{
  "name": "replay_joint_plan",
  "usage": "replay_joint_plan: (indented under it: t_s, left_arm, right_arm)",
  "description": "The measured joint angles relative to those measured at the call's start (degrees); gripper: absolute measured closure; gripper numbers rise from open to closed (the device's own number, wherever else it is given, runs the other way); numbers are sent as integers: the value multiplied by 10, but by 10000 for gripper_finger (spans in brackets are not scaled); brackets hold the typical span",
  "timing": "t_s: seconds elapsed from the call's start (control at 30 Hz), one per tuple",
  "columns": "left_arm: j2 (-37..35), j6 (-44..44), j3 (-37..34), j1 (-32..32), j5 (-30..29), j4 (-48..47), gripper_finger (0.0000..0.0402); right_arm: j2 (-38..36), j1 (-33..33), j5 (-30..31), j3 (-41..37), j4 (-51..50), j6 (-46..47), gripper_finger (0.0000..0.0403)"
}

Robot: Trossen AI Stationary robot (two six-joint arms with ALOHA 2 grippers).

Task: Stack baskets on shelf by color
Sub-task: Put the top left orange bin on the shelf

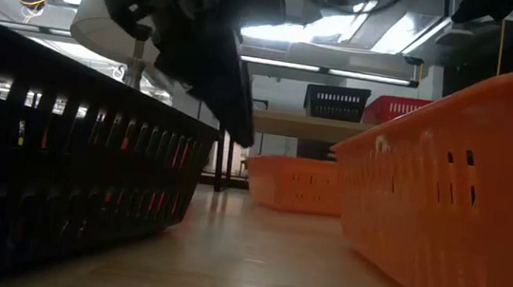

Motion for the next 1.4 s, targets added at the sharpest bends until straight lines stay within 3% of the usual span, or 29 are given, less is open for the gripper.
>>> replay_joint_plan:
  t_s: [0.17, 0.4, 0.73, 0.9, 1.4]
  left_arm:
    - [-4, 121, 0, 16, -99, 25, 303]
    - [1, 160, 33, 79, -86, -18, 277]
    - [1, 327, 74, 99, -85, -144, 254]
    - [2, 386, 74, 107, -86, -142, 254]
    - [63, 441, 75, 143, -82, -102, 253]
  right_arm:
    - [0, 0, -1, 0, 0, 0, 268]
    - [0, 0, -2, 0, -3, -1, 268]
    - [0, 0, -11, 0, -30, 0, 268]
    - [0, 0, -11, 0, -30, 1, 268]
    - [0, 0, -11, 0, -41, 1, 268]
